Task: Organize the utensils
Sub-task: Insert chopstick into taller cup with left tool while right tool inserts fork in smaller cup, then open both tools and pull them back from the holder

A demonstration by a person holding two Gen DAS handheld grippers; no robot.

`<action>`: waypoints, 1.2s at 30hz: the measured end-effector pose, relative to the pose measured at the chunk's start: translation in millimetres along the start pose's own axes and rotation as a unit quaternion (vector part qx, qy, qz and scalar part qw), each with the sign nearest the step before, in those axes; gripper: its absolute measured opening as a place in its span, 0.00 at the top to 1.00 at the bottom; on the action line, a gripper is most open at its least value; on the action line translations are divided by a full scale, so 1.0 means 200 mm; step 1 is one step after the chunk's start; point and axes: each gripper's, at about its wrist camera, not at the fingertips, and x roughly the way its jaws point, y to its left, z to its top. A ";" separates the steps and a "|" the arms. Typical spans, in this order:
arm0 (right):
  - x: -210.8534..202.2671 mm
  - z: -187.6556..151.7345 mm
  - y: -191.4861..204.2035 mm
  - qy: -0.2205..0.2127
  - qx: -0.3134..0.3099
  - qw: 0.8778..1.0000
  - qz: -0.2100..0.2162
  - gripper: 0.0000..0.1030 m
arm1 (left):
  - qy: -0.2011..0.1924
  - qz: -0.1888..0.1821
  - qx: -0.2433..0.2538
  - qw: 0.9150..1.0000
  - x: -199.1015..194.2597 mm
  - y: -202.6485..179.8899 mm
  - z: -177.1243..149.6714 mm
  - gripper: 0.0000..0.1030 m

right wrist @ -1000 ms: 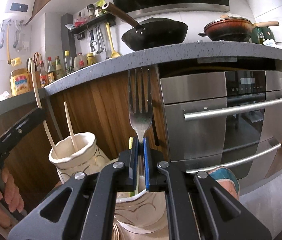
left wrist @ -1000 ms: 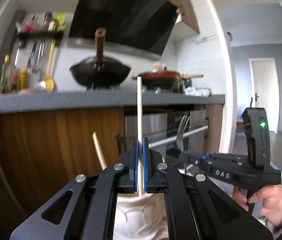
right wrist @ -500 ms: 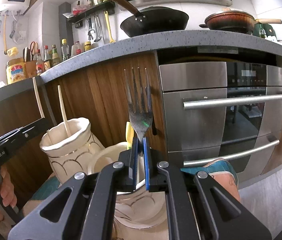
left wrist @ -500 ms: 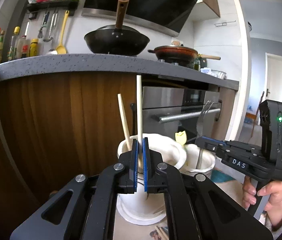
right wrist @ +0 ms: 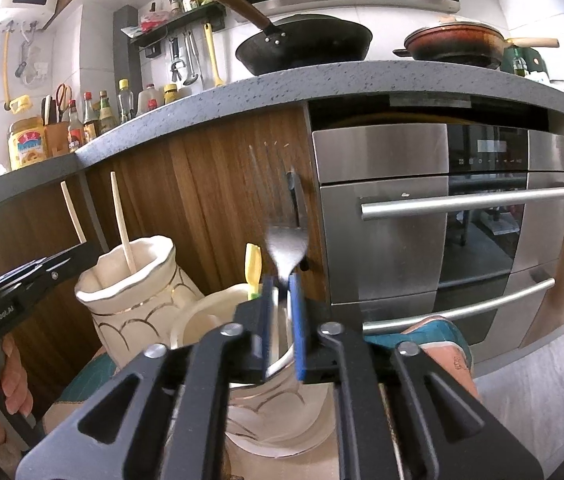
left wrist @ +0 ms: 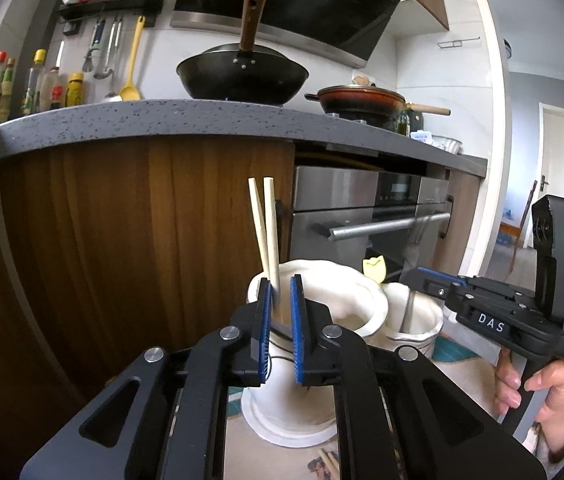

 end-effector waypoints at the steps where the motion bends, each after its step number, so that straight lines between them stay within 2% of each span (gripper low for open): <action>1: 0.00 0.00 0.00 -0.002 0.002 1.000 -0.001 0.71 | -0.001 0.001 0.000 1.000 0.00 0.00 0.00 0.85; 3: -0.02 0.00 -0.01 -0.009 0.006 1.000 0.002 0.64 | -0.002 0.005 -0.002 1.000 0.00 0.01 0.00 0.84; 6: -0.02 0.00 0.00 -0.010 0.007 1.000 -0.001 0.62 | -0.003 0.013 -0.002 1.000 -0.01 0.02 0.01 0.81; 9: -0.04 0.00 0.00 -0.012 0.008 1.000 -0.001 0.54 | -0.009 0.019 -0.008 1.000 -0.04 0.03 0.02 0.68; 11: -0.07 0.00 0.01 -0.013 0.008 1.000 -0.002 0.51 | -0.011 0.025 -0.007 1.000 -0.05 0.03 0.03 0.65; 13: -0.10 -0.01 0.02 -0.013 0.009 1.000 0.000 0.41 | -0.010 0.028 -0.007 1.000 -0.07 0.02 0.02 0.58; 17: -0.16 -0.02 0.04 -0.010 0.007 1.000 -0.003 0.28 | -0.004 0.038 -0.007 0.999 -0.11 0.01 -0.02 0.42; 19: -0.20 -0.03 0.05 -0.012 0.009 1.000 -0.003 0.17 | 0.000 0.043 -0.010 0.999 -0.13 0.01 -0.04 0.27; 22: -0.25 -0.04 0.05 -0.020 0.017 1.000 -0.005 0.04 | 0.008 0.046 -0.015 0.999 -0.17 0.01 -0.09 0.19; 24: -0.29 -0.05 0.06 -0.021 0.023 0.999 -0.007 0.04 | 0.015 0.050 -0.015 0.999 -0.18 0.00 -0.12 0.14; 32: -0.37 -0.18 0.03 0.003 0.040 0.999 -0.028 0.04 | 0.049 0.052 -0.014 0.997 -0.24 -0.04 -0.25 0.11; 36: -0.39 -0.27 -0.01 0.033 0.060 0.997 -0.041 0.04 | 0.068 0.056 -0.011 0.996 -0.25 -0.06 -0.31 0.10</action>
